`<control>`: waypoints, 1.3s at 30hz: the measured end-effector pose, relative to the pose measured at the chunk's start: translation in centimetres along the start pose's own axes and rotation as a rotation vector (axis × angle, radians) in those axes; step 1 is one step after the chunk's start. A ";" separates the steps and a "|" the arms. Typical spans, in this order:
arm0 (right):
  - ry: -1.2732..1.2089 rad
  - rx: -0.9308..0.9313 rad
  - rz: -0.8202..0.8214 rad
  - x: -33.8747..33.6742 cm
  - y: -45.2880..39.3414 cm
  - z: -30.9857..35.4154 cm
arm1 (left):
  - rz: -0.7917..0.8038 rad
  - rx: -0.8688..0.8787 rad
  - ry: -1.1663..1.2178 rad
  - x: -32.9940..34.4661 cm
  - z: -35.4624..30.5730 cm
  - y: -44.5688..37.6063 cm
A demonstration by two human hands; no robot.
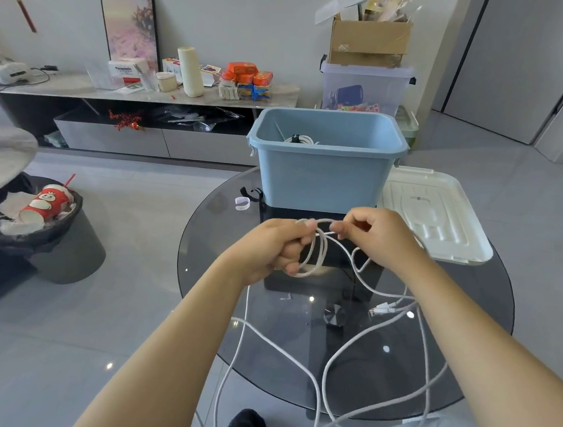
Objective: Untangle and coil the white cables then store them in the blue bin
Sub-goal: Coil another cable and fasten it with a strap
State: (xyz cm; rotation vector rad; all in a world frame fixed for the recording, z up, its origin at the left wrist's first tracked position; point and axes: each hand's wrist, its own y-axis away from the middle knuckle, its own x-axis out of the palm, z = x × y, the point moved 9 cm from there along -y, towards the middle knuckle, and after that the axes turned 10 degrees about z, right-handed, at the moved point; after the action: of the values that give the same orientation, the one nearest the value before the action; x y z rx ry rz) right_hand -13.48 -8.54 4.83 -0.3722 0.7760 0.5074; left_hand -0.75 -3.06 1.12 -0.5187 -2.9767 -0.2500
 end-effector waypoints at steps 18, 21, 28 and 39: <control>0.264 0.179 0.540 6.6 2.0 0.8 | -0.452 0.339 0.161 -2.7 -1.6 -0.7; 0.373 0.207 0.575 6.8 2.3 0.7 | -0.479 0.296 -0.223 -1.8 -2.3 -0.3; 0.606 0.145 0.240 2.9 1.4 1.6 | -0.366 0.068 -0.929 -0.6 -1.5 -1.0; 0.189 0.022 0.015 -0.4 0.1 -1.6 | -0.139 -0.103 -0.557 -2.0 0.4 -0.7</control>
State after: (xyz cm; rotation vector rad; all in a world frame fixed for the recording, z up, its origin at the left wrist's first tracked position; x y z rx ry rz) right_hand -14.65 -9.32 4.05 -0.3979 0.9669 0.4823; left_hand 0.87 -4.34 0.36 -0.4522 -3.5653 -0.3171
